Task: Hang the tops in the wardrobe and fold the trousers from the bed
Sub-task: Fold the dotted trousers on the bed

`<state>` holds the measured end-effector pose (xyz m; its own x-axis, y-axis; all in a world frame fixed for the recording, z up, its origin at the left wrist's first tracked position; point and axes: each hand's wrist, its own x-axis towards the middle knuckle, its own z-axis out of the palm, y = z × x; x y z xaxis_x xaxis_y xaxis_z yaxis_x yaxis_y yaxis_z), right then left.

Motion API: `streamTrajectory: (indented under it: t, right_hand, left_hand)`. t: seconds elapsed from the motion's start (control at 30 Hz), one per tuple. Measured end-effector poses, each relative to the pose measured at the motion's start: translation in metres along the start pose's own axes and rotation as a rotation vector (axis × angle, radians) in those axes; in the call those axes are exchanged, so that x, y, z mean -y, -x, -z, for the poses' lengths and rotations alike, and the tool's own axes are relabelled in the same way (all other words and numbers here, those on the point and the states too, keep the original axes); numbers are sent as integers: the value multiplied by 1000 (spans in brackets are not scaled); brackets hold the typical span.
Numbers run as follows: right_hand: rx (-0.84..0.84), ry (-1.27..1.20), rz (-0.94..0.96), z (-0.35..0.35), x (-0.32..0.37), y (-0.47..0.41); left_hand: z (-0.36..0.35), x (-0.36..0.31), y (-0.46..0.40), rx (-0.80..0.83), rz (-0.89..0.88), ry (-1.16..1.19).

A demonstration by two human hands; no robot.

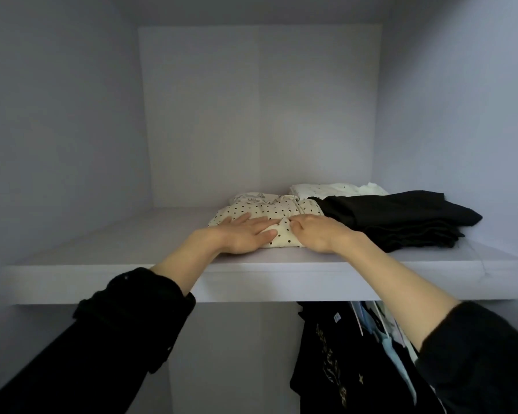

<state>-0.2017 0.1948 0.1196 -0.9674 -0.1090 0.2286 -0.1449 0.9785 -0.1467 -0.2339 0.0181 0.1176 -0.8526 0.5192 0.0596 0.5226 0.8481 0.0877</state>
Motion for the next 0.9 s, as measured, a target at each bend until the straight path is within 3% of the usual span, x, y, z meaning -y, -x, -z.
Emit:
streamTrajectory:
  t: [0.1, 0.27, 0.4, 0.5, 0.7, 0.9]
  right_hand:
    - [-57, -54, 17, 1, 2, 14]
    - [-264, 5, 30, -4, 26, 38]
    - [-395, -88, 162, -14, 65, 55]
    - [-407, -195, 380, -30, 112, 73]
    - [-244, -419, 724, -69, 202, 144]
    - [63, -694, 1008, -111, 305, 283]
  left_hand:
    - [2, -4, 11, -59, -25, 58]
    - [3, -10, 51, -286, -83, 399]
    - [-8, -6, 108, -490, 15, 324]
    - [-22, 3, 174, -692, 164, 187]
    - [-70, -1, 328, -794, 482, 84]
    - [-129, -51, 526, -907, 970, 52]
